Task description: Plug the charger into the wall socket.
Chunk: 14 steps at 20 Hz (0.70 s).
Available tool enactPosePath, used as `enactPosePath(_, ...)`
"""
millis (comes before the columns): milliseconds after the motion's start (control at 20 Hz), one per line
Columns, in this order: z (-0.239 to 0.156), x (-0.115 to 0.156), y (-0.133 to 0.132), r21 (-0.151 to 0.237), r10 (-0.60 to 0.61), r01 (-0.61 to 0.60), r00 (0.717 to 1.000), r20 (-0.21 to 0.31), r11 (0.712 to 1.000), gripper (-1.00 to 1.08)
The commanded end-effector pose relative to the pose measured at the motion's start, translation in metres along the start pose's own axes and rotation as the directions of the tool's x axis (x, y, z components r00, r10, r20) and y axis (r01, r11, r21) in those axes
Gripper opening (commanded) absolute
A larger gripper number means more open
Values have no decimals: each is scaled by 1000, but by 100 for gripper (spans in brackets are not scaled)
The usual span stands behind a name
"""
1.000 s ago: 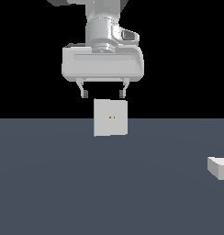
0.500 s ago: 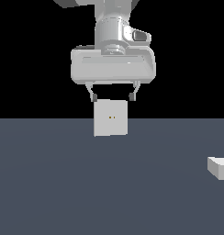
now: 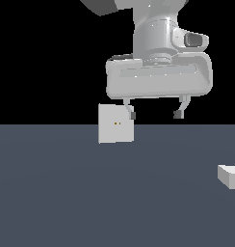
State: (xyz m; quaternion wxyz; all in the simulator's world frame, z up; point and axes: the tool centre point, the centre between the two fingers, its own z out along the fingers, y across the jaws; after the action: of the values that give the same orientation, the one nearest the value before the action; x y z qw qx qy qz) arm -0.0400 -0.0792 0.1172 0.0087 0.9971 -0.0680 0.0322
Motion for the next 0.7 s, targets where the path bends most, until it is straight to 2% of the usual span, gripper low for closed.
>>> enactPosePath(0, 11, -9, 26, -3, 39, -39, 999, -20, 999, 100)
enactPosePath(300, 32, -27, 76, -6, 114, -114, 992, -60, 993, 100)
enactPosePath(650, 49, -41, 110, -3, 165, -166, 982, -88, 986, 100)
